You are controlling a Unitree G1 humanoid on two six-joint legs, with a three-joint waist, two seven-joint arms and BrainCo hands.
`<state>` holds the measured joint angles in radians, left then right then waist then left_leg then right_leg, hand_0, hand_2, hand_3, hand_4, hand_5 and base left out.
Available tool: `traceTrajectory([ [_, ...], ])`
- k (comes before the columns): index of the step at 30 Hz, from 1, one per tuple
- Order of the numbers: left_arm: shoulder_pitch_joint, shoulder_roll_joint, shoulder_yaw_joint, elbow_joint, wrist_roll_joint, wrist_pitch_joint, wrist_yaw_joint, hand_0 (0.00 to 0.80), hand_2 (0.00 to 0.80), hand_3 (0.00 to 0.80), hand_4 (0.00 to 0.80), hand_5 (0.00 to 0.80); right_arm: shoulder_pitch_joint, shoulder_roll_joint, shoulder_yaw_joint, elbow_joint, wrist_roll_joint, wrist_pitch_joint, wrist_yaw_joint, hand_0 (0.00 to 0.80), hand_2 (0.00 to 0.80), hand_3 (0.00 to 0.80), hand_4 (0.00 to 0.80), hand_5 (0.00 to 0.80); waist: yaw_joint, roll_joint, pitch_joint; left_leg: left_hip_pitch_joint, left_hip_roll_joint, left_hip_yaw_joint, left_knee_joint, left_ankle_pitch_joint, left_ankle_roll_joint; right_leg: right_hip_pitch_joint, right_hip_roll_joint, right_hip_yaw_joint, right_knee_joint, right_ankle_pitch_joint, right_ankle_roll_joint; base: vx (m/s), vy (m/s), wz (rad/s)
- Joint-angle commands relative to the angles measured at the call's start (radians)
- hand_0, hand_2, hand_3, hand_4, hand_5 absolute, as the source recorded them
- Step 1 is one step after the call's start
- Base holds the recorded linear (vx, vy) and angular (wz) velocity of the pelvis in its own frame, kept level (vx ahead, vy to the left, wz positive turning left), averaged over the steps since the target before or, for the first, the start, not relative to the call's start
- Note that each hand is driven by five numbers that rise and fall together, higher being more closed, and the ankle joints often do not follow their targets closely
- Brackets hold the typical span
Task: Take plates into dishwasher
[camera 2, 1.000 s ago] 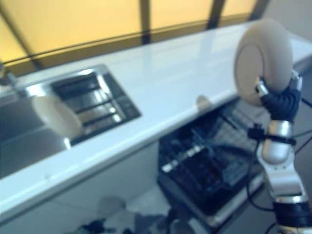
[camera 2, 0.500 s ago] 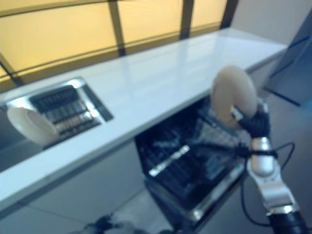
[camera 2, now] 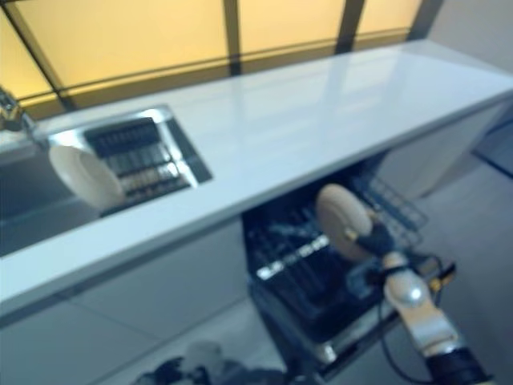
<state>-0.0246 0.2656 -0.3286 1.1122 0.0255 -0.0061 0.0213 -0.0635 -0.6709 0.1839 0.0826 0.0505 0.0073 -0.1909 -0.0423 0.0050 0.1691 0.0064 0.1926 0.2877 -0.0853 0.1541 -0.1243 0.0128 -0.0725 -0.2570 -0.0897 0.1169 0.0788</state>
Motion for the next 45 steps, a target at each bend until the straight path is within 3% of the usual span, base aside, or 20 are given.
traceTrajectory([
  [1,-0.084,0.048,-0.031,-0.031,0.014,-0.002,-0.005,0.0,0.0,0.0,0.0,0.0,-0.147,0.037,0.022,0.001,-0.036,-0.015,-0.069,0.8,0.8,0.8,0.8,0.8,0.013,-0.03,0.061,-0.076,-0.059,0.02,-0.001,-0.025,0.018,0.048,0.026,-0.013,0.065,-0.137,-0.008,-0.028,0.006,0.14],
  [26,-0.173,0.034,-0.142,-0.069,0.0,-0.012,-0.029,0.0,0.0,0.0,0.0,0.0,-0.428,0.212,0.192,0.434,-0.067,0.106,-0.322,0.8,0.8,0.8,0.8,0.8,0.077,0.037,0.139,-0.131,-0.125,-0.064,-0.002,-0.029,0.028,-0.009,-0.01,-0.054,0.082,-0.126,-0.015,-0.003,0.018,0.07],
  [37,-0.193,0.026,-0.177,-0.074,-0.012,-0.03,-0.036,0.0,0.0,0.0,0.0,0.0,-0.508,0.231,0.274,0.533,-0.163,0.182,-0.307,0.8,0.8,0.8,0.8,0.8,0.1,0.055,0.155,-0.141,-0.152,-0.095,-0.002,-0.035,0.038,-0.03,-0.027,-0.072,0.095,-0.123,-0.014,0.017,0.022,0.06],
  [45,-0.206,0.034,-0.182,-0.08,-0.015,-0.022,-0.038,0.0,0.0,0.0,0.0,0.0,-0.52,0.241,0.332,0.56,-0.239,0.194,-0.265,0.8,0.8,0.8,0.8,0.8,0.11,0.053,0.163,-0.143,-0.16,-0.114,-0.002,-0.036,0.045,-0.044,-0.033,-0.079,0.103,-0.119,-0.008,0.004,0.006,0.05],
])
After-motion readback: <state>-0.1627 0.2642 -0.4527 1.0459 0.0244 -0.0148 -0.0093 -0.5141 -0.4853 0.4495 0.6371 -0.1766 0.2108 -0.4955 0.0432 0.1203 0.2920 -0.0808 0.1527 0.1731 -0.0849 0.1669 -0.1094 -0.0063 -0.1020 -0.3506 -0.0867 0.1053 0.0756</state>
